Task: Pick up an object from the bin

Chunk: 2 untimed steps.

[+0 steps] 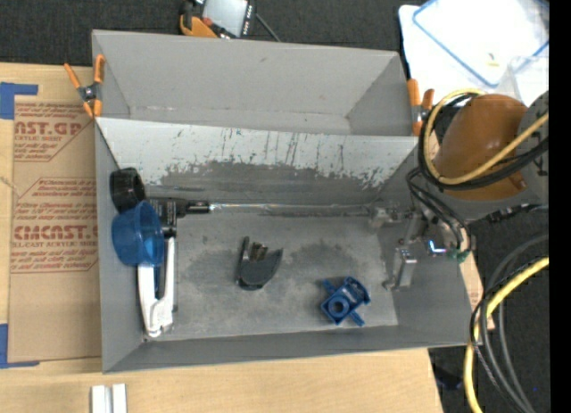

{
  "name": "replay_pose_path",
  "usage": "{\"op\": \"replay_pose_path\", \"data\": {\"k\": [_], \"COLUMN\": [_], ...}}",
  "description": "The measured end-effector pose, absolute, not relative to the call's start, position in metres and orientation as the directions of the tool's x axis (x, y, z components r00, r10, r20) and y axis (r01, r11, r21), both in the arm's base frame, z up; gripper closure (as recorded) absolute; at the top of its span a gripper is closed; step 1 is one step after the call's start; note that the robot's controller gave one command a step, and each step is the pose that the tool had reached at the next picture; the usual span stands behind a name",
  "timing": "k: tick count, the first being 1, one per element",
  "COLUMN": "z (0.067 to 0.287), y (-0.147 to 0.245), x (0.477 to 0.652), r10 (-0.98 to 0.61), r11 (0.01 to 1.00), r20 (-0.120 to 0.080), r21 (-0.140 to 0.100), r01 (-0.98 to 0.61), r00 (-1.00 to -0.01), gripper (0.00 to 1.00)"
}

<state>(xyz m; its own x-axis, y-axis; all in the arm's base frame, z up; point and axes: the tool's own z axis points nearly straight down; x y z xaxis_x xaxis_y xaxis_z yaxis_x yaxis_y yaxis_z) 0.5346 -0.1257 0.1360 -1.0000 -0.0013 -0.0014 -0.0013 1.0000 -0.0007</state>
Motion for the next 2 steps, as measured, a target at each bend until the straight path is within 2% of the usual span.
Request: {"op": "replay_pose_path", "data": {"k": [1, 2], "z": [0.136, 0.076], "y": [-0.126, -0.087], "x": [0.535, 0.522], "r10": [-0.001, -0.082], "r11": [1.0, 0.997], "r20": [-0.001, 0.003], "r21": [-0.001, 0.002], "r01": [-0.001, -0.082], "r00": [-1.0, -0.997], "gripper": [0.0, 0.0]}}
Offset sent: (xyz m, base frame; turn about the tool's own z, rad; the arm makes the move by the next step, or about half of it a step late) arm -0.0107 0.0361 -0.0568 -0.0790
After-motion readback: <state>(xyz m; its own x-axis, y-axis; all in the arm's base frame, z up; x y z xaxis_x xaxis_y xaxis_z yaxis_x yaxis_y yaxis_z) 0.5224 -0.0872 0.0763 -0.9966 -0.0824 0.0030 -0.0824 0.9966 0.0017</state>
